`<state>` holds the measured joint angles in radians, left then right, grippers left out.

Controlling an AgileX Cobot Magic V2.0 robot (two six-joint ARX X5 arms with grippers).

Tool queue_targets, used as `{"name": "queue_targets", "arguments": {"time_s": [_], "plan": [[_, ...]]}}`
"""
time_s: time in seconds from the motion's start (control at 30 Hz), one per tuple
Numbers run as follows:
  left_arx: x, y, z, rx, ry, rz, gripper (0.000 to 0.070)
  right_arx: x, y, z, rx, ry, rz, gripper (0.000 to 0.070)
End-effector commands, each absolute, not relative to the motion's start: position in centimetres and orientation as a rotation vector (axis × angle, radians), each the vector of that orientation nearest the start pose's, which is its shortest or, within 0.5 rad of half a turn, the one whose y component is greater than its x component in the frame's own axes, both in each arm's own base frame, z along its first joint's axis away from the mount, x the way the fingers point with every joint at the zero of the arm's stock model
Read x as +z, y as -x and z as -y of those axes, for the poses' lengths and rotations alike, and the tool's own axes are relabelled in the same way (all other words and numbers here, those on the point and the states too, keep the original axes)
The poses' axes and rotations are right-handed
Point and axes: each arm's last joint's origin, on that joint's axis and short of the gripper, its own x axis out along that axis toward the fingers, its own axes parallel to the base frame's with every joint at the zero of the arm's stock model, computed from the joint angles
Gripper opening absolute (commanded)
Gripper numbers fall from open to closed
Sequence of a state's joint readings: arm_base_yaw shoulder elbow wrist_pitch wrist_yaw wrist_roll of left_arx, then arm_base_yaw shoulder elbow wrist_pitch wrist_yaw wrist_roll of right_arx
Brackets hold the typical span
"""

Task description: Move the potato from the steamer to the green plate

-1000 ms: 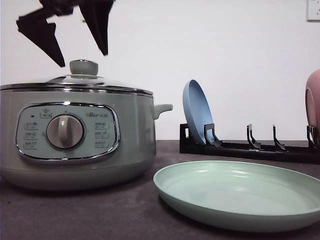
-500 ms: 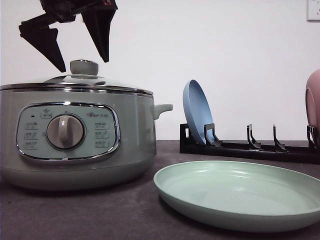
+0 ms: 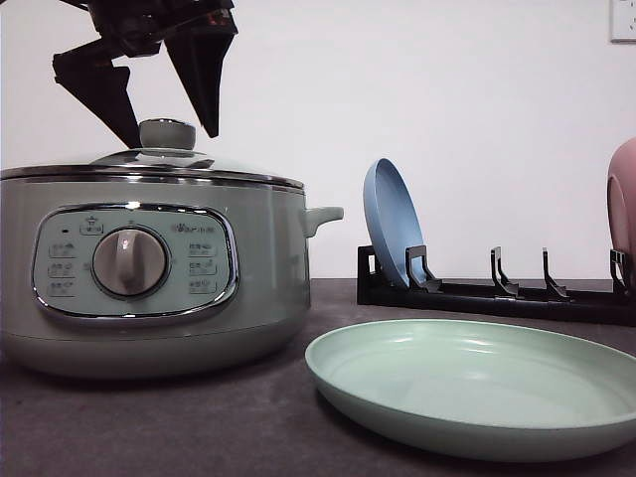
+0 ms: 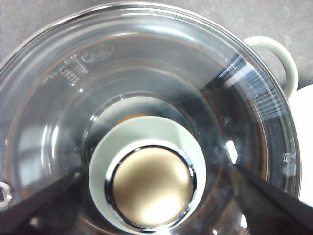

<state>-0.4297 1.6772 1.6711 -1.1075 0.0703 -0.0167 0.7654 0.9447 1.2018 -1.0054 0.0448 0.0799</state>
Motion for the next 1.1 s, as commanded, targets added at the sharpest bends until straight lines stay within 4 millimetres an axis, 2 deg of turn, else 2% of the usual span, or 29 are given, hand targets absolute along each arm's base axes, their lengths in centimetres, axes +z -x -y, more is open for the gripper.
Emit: {"name": "queue_targets", "arguments": {"time_s": [0.0,0.13,0.27,0.53,0.6,0.67,0.73,1.07], "plan": [[33.65,-31.06,14.62,-0.437,-0.189,-1.113,0.0459,37.62,-11.52,-11.06,0.662,0.214,-0.714,0.037],[33.58,-31.1,14.64,-0.425,-0.172,-1.12,0.043,37.62,-11.53,-11.05,0.658,0.215,-0.712,0.037],[33.57,-31.08,14.63,-0.423,-0.17,-1.123,0.0304,37.62,-11.53,-11.05,0.655,0.216,-0.712,0.037],[33.44,-30.84,14.52,-0.418,-0.174,-1.154,0.0247,37.66,-11.55,-11.07,0.656,0.214,-0.707,0.037],[33.43,-30.8,14.5,-0.417,-0.175,-1.158,0.0186,37.68,-11.57,-11.08,0.656,0.213,-0.704,0.037],[33.42,-30.78,14.49,-0.418,-0.177,-1.16,0.0063,37.7,-11.59,-11.1,0.656,0.212,-0.702,0.037],[33.41,-30.78,14.49,-0.42,-0.179,-1.16,0.0,37.73,-11.61,-11.12,0.657,0.21,-0.698,0.037],[33.92,-30.63,14.35,-0.437,-0.197,-1.127,0.0,37.8,-11.65,-11.17,0.657,0.202,-0.69,0.037]]}}
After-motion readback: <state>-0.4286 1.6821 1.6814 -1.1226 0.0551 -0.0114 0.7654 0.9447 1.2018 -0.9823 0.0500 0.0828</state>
